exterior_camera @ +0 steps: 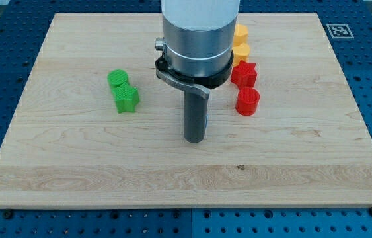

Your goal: Slide blue triangle to the right side of the green star

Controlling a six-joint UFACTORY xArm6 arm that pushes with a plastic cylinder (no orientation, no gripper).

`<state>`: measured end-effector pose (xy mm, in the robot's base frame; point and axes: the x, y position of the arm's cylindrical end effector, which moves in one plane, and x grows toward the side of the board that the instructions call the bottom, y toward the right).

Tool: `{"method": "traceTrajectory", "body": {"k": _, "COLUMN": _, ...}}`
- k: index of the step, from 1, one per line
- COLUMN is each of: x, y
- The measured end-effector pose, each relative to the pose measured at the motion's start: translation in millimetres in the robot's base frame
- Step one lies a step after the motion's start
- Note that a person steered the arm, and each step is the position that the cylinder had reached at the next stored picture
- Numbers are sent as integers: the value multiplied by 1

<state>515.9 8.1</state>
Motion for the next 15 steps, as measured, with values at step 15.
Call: {"method": "traceTrajectory", "body": {"k": 15, "x": -25, "y": -54}}
